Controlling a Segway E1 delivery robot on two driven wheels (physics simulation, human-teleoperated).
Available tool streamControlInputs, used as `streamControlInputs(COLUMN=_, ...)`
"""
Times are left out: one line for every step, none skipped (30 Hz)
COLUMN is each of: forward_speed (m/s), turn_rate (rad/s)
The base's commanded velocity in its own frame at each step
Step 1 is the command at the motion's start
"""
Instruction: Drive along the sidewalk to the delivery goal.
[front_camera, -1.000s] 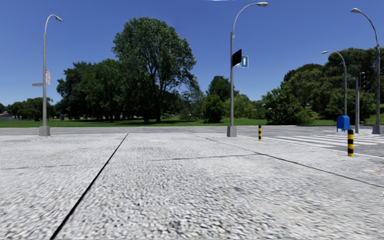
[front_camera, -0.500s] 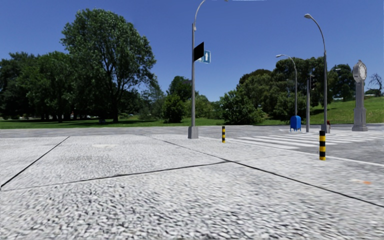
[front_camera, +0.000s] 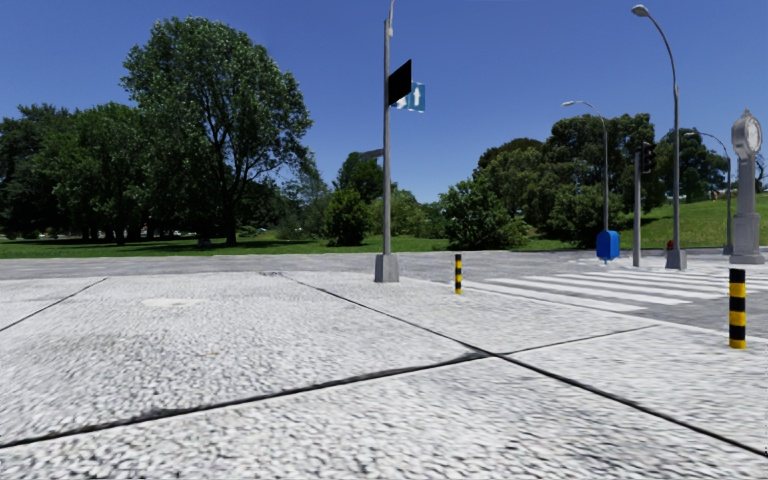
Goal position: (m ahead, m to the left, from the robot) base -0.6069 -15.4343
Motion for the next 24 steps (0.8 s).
streamControlInputs(forward_speed=2.00, turn_rate=-0.15)
streamControlInputs(forward_speed=2.00, turn_rate=-0.29)
streamControlInputs(forward_speed=2.00, turn_rate=-0.29)
streamControlInputs(forward_speed=2.00, turn_rate=-0.35)
streamControlInputs(forward_speed=2.00, turn_rate=-0.36)
streamControlInputs(forward_speed=2.00, turn_rate=-0.36)
streamControlInputs(forward_speed=2.00, turn_rate=-0.36)
streamControlInputs(forward_speed=2.00, turn_rate=-0.36)
streamControlInputs(forward_speed=2.00, turn_rate=-0.37)
streamControlInputs(forward_speed=2.00, turn_rate=-0.37)
streamControlInputs(forward_speed=2.00, turn_rate=-0.37)
streamControlInputs(forward_speed=2.00, turn_rate=-0.37)
streamControlInputs(forward_speed=2.00, turn_rate=-0.37)
streamControlInputs(forward_speed=2.00, turn_rate=-0.37)
streamControlInputs(forward_speed=2.00, turn_rate=-0.30)
streamControlInputs(forward_speed=2.00, turn_rate=-0.21)
streamControlInputs(forward_speed=2.00, turn_rate=-0.18)
streamControlInputs(forward_speed=2.00, turn_rate=-0.18)
streamControlInputs(forward_speed=2.00, turn_rate=-0.17)
streamControlInputs(forward_speed=2.00, turn_rate=-0.19)
streamControlInputs(forward_speed=2.00, turn_rate=-0.28)
streamControlInputs(forward_speed=2.00, turn_rate=-0.28)
streamControlInputs(forward_speed=2.00, turn_rate=-0.40)
streamControlInputs(forward_speed=2.00, turn_rate=-0.45)
